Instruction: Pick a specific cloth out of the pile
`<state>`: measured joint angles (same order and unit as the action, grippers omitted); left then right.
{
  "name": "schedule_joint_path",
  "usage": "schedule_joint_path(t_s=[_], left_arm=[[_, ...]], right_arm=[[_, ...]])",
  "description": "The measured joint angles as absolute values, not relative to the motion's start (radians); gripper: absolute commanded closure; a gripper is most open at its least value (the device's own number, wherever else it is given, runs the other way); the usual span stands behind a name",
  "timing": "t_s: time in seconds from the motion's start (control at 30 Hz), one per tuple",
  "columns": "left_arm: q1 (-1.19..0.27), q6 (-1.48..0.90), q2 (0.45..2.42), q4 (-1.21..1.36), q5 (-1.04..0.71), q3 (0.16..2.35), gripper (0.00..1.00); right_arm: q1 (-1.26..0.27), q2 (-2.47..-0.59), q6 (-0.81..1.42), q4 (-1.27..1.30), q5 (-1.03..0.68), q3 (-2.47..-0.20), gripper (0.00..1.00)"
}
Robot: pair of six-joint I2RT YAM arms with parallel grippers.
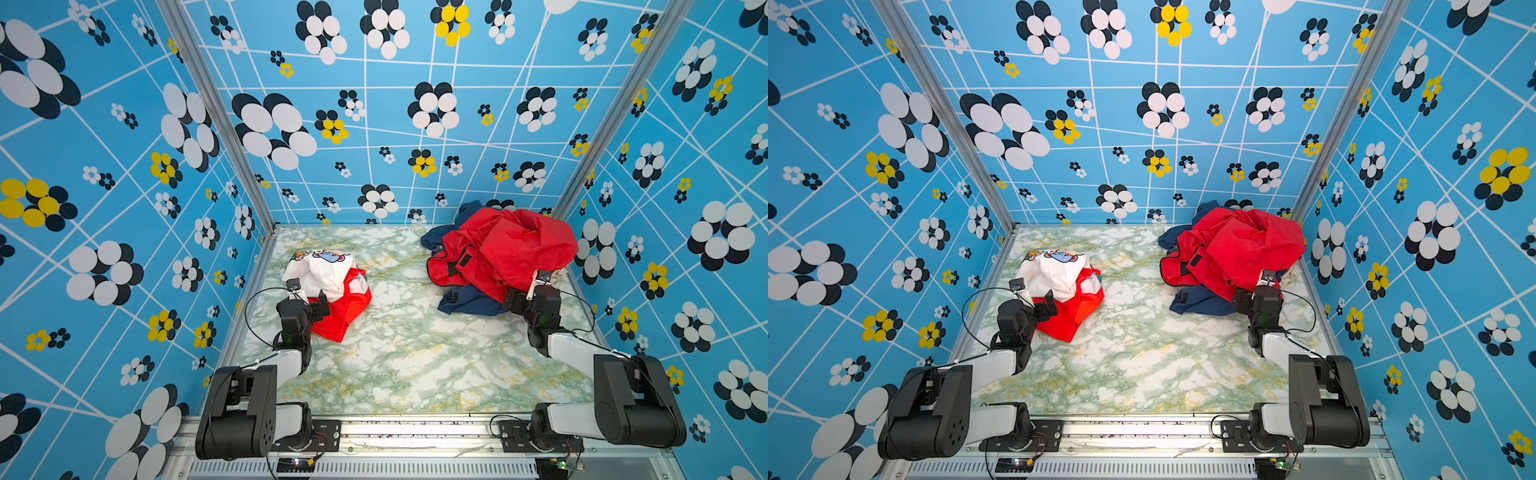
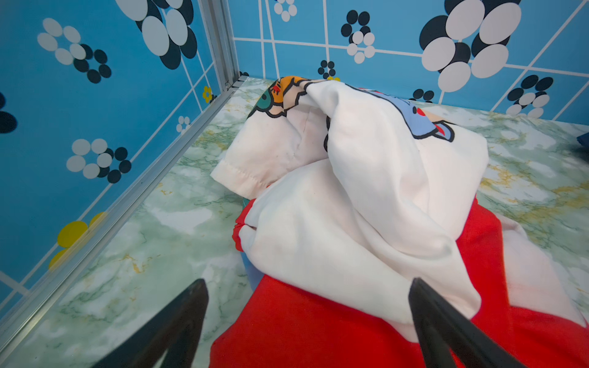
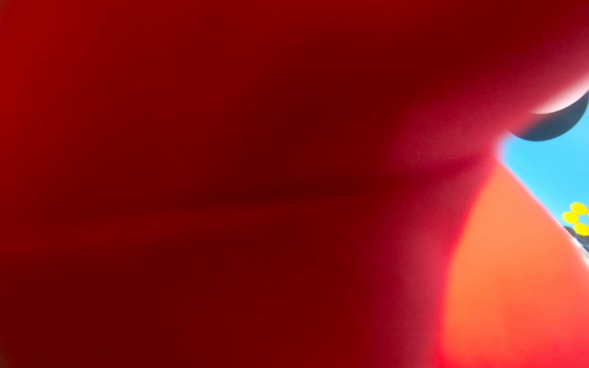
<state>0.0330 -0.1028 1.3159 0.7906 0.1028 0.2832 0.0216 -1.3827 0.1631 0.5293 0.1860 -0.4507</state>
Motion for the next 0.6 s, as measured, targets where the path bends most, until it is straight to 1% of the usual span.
schedule_joint_path(t_s=[0.17,0.3,0.4,0.5,0.6], left_arm=[[0.033,-0.102,1.420,0.948,0.060,0.279,0.01],[0.033,-0.102,1.544,1.091,0.036,0.244,0.01],[0.033,-0.102,1.563,1.117,0.029,0.229,0.01],[0.033,-0.102,1.561,1.133,0.022,0.236,0.01],[0.033,-0.093,1.561,1.105,0.014,0.266,0.01]], right_arm=[[0.022,-1.413,0.144,0.587,0.186,-0.448,0.01],[0.022,-1.440,0.131,0.735,0.182,-0.387,0.01],[0.023,-1.456,0.121,0.787,0.173,-0.362,0.01],[0.023,-1.517,0.113,0.913,0.163,-0.342,0.01],[0.025,-1.532,0.110,0.922,0.157,-0.335,0.01]])
